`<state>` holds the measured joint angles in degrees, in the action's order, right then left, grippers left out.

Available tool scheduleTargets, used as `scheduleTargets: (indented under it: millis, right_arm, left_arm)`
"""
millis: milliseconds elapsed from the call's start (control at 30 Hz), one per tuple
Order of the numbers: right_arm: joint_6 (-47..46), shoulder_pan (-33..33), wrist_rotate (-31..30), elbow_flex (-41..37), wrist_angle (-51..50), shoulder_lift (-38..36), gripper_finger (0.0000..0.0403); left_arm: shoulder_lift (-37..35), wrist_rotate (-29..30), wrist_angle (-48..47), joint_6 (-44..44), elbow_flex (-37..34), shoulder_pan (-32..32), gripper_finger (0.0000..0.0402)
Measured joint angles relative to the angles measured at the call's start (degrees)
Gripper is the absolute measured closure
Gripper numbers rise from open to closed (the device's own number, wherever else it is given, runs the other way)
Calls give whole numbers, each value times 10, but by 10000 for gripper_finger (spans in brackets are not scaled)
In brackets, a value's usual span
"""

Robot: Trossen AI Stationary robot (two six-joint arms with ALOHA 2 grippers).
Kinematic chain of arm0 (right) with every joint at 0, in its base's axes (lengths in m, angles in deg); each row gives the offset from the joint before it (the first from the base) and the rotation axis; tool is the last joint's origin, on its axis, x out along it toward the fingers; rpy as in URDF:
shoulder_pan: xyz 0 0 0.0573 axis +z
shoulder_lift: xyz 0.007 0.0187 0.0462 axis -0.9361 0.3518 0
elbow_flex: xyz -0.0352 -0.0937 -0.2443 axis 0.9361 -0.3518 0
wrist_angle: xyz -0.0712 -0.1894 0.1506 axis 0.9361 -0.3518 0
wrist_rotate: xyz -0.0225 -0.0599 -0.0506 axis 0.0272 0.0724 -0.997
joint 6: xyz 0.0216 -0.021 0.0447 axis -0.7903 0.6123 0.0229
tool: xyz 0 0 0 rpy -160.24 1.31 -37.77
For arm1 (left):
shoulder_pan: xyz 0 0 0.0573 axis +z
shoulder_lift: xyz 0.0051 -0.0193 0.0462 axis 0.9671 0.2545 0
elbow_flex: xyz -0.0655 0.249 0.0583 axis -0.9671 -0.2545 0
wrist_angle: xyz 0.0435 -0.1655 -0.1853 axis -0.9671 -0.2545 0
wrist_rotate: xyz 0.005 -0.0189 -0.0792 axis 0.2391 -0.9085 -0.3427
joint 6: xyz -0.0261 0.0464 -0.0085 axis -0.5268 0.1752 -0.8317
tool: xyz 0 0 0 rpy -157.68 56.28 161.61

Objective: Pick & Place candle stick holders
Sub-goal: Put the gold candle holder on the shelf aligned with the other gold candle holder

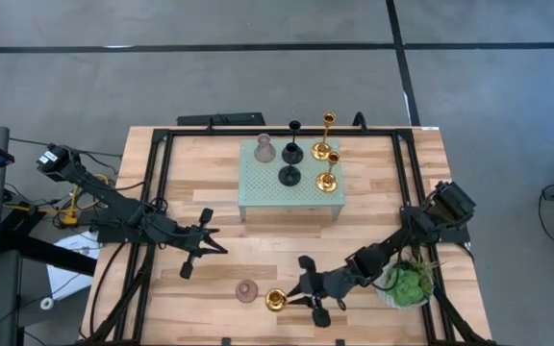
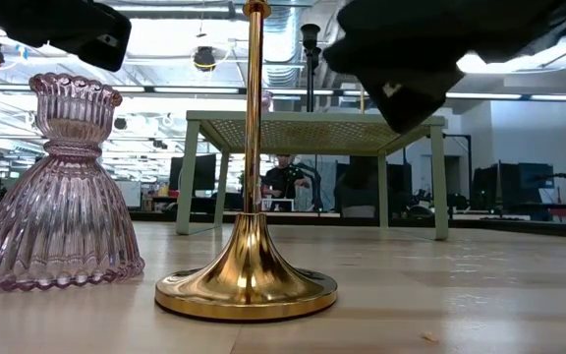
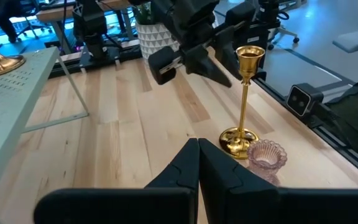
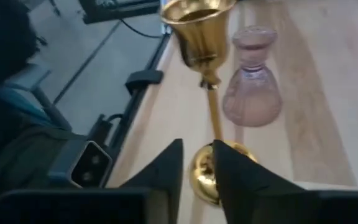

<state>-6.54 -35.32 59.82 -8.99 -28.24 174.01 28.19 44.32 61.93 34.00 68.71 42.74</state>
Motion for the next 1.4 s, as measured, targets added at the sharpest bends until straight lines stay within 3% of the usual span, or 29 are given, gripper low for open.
scheduleTargets:
  millis: [233,400,1400]
  right_arm:
    - [1,-14,-3,11,-19,-2,240]
    - [0,-24,9,11,-4,-2,209]
    - [-47,-22,-11,11,23,-1,243]
  left_arm:
    - [0,1,0,10,0,0,398]
    - [0,1,0,10,0,0,398]
    - [0,1,4,10,0,0,398]
